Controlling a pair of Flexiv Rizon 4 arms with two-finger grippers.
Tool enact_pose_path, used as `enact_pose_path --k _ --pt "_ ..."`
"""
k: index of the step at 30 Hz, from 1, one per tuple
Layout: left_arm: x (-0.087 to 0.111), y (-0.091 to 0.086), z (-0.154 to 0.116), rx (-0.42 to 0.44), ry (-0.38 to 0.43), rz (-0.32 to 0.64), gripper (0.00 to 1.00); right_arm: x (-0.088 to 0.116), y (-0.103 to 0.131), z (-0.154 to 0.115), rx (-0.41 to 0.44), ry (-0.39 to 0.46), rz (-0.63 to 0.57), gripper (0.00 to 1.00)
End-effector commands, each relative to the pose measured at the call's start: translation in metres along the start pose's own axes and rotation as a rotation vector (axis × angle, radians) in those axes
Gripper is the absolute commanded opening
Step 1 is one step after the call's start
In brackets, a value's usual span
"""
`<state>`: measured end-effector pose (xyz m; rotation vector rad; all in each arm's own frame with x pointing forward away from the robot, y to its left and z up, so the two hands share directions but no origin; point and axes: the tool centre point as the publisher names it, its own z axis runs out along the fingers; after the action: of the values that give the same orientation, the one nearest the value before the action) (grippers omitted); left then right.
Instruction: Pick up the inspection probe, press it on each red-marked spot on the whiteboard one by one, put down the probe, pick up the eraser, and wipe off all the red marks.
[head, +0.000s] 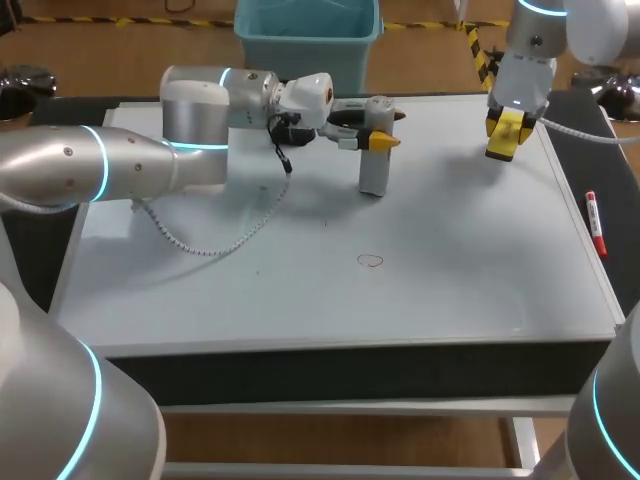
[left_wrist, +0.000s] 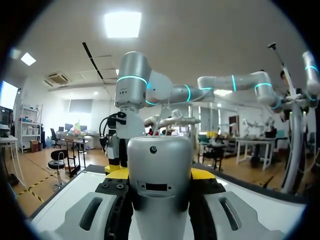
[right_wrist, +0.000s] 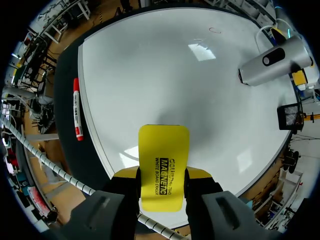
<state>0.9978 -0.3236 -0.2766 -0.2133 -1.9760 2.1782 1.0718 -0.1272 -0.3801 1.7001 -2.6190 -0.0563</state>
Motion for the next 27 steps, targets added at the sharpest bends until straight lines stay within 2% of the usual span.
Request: enact_pose_path --k 1,6,10,18,23,27 --pt "0.0 -0.005 -0.002 -0.004 0.002 0.004 0.0 0.0 -0.001 -0.001 0.001 0.004 -0.002 0.0" --pt "0.002 -0.017 -0.009 -0.004 -0.012 0.003 0.0 0.0 -0.001 -0.001 0.001 0.004 -0.002 0.0" --pt "0.003 -0.034 -0.022 -0.017 -0.044 -0.003 0.0 0.0 -0.001 -0.001 0.001 0.004 -0.002 0.0" --pt "0.007 -0.066 -0.066 -0.037 -0.126 0.028 0.0 0.0 -0.001 -0.001 0.001 0.004 -0.002 0.0" --pt "0.009 -0.078 -0.096 -0.049 -0.187 0.046 0.0 0.0 -0.001 -0.001 0.001 0.004 -0.002 0.0" --pt "0.014 -0.081 -0.12 -0.045 -0.231 0.057 0.0 0.0 -0.001 -0.001 0.001 0.004 -0.002 0.0"
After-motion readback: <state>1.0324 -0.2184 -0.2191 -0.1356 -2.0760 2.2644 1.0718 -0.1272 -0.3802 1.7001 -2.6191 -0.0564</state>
